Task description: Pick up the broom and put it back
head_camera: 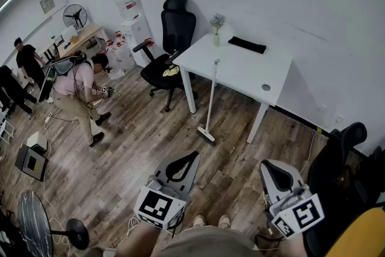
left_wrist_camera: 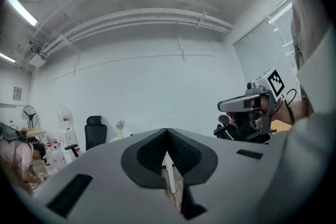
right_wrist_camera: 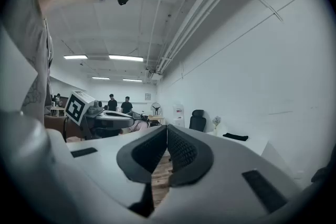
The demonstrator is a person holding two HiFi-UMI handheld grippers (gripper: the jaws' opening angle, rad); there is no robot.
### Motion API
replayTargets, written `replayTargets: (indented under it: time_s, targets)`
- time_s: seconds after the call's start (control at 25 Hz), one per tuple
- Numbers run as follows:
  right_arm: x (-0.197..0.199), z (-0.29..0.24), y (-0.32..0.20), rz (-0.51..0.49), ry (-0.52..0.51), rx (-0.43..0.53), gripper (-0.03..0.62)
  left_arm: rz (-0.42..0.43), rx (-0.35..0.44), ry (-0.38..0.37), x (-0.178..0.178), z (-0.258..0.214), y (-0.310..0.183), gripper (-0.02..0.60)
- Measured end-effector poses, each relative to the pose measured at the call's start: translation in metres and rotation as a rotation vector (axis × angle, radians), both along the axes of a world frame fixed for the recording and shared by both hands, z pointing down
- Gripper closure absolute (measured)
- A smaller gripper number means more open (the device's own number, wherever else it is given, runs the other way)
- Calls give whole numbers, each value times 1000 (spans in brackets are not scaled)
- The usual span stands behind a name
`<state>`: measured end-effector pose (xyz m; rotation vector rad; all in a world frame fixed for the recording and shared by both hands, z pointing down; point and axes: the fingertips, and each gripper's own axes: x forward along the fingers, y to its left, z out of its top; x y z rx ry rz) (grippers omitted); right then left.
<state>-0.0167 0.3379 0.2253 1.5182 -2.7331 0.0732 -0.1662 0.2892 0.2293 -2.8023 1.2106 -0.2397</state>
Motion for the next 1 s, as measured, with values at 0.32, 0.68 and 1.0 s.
replayTargets:
  time_s: [0.32, 0.68, 1.0]
  targets:
    - [20, 3, -4, 0, -41, -2, 563, -2, 14, -11, 18, 1, 0, 566]
    - [47, 8, -2, -26, -42, -4, 563, -108, 29, -5, 31, 2, 1, 565]
    - [65, 21, -11, -44, -50, -25, 563, -126, -8, 6, 39, 13, -7, 427]
